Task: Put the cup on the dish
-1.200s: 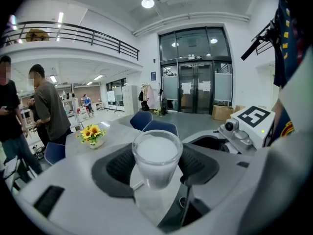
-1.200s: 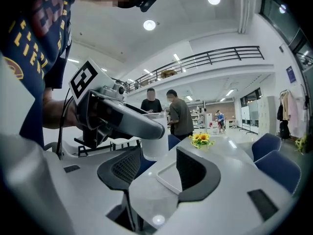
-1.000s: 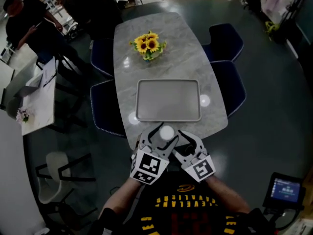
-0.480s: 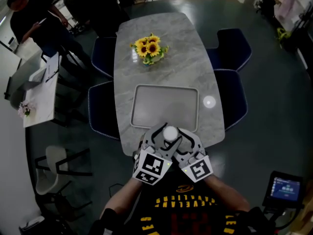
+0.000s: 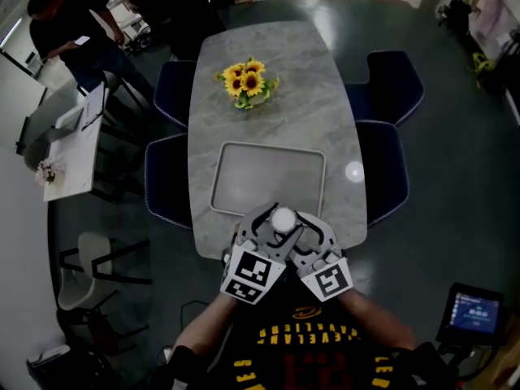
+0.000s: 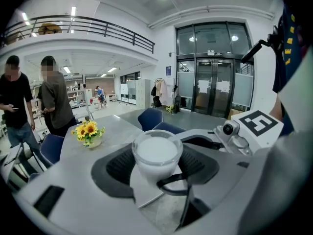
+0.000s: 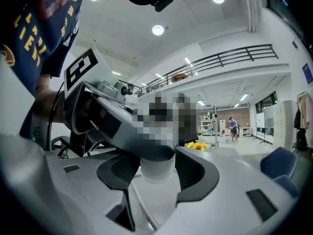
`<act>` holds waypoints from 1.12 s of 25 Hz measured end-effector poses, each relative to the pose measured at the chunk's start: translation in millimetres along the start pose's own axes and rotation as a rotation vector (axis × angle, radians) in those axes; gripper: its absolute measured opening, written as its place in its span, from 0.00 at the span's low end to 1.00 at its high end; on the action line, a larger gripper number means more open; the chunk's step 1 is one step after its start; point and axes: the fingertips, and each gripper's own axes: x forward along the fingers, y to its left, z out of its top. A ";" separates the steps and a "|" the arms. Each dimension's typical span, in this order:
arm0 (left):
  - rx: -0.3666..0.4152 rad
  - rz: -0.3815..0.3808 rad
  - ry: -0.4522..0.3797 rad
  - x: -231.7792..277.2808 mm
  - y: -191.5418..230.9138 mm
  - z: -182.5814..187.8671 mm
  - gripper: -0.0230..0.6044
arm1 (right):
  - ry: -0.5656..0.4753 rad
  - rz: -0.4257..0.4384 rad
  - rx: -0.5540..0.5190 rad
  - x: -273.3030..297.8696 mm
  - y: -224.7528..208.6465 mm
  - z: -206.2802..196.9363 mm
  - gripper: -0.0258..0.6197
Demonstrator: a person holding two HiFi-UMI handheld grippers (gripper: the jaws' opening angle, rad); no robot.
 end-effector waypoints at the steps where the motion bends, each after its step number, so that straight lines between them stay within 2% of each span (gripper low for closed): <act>1: -0.003 0.005 0.003 1.4 -1.2 -0.4 0.47 | -0.001 0.004 0.005 -1.2 -0.9 -1.2 0.39; 7: -0.029 0.031 0.010 5.4 -4.7 -2.6 0.47 | -0.005 0.038 0.009 -5.2 -3.1 -3.5 0.39; 11: -0.050 0.006 -0.013 7.4 -2.0 -8.0 0.47 | -0.005 0.057 0.007 -1.9 -2.3 -9.7 0.39; 20: -0.002 -0.137 -0.060 14.9 21.1 -6.9 0.47 | 0.016 0.107 -0.047 25.2 -15.8 -16.3 0.39; 28: 0.048 -0.267 -0.052 39.8 53.1 -0.8 0.47 | 0.019 0.093 -0.015 59.4 -45.6 -23.3 0.39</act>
